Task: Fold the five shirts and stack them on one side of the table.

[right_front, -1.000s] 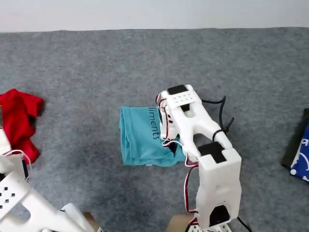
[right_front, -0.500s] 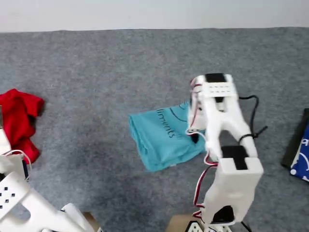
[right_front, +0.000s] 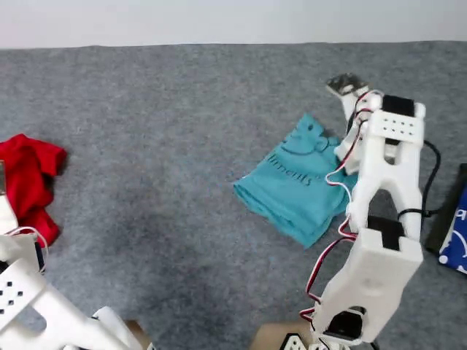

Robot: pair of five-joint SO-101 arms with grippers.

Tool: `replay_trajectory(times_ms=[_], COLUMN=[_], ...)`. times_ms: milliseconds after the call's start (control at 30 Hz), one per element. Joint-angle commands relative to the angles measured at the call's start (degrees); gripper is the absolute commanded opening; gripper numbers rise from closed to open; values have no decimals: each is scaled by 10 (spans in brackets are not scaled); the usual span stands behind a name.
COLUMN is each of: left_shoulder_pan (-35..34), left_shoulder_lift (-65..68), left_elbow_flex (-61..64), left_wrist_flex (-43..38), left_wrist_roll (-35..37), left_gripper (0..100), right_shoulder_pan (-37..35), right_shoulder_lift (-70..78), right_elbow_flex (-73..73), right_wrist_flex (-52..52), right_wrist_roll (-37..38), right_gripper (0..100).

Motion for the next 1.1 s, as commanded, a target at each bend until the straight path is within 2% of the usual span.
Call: replay_trajectory(times_ms=[0,167,333,533,600,700,867,1000,1067], left_shoulder_pan=[1,1,3,3,3,3,4,4,4], left_shoulder_lift=[-10,-10,-10,-10,-10,-10,-10,-10,-10], left_elbow_flex=[17,22,22,22,22,22,22,22,22], left_wrist_flex=[11,8,7,7,7,7,7,7,7], left_wrist_roll=[1,1,1,1,1,1,1,1,1], left_gripper=[3,3,3,3,3,3,3,3,3], right_shoulder_pan=[12,12,8,4,-5,-24,-76,-80,-79], right_shoulder_lift=[16,45,15,-52,-65,-80,-84,-60,-40], right_elbow_flex=[-50,-51,-53,-53,-53,-52,-51,-47,-48], right_wrist_flex=[-26,-22,11,18,18,53,172,162,136], right_wrist_roll=[13,11,-7,-207,-281,-373,-426,-479,-478], right_gripper=[9,20,158,262,270,251,182,89,21])
